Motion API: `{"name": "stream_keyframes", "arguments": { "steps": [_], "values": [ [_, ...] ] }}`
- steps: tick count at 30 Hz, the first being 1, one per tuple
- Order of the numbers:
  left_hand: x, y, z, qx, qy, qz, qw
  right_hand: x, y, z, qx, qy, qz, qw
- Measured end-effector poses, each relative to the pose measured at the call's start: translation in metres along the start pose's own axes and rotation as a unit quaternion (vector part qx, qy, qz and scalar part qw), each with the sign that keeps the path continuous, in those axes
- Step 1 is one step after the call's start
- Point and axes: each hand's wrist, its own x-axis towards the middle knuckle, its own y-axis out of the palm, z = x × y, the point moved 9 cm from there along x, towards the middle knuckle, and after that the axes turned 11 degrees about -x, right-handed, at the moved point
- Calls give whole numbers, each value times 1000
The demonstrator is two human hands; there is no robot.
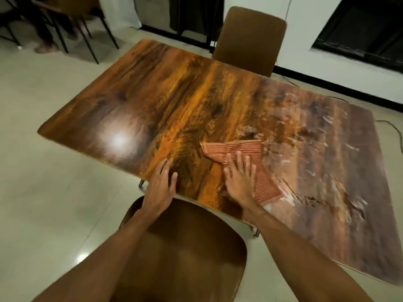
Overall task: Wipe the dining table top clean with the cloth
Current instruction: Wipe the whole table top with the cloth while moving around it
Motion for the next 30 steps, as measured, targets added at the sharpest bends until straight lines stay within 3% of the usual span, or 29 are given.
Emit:
{"name": "stream_keyframes", "arguments": {
  "steps": [4,10,15,21,25,27,30],
  "values": [
    [-3,-7,15,8,-18,-6,1000,8,8,90,-17,-182,14,983],
    [16,-15,13,20,-29,-61,997,81,-12,72,-16,-121,23,992],
    [44,13,-8,57,-72,-92,992,83,-6,88,-51,-324,7,945],
    [93,66,-54,81,-126,-125,981,192,-39,-14,-29,-225,-4,974],
    [120,99,-83,85,-134,-124,980,155,-29,-2,-50,-362,-11,931],
    [134,112,-92,87,-134,-125,979,191,-38,-20,-66,-393,-22,917],
    [152,123,-102,82,-116,-121,982,293,-64,-84,-39,-258,-13,965]
  ]
}}
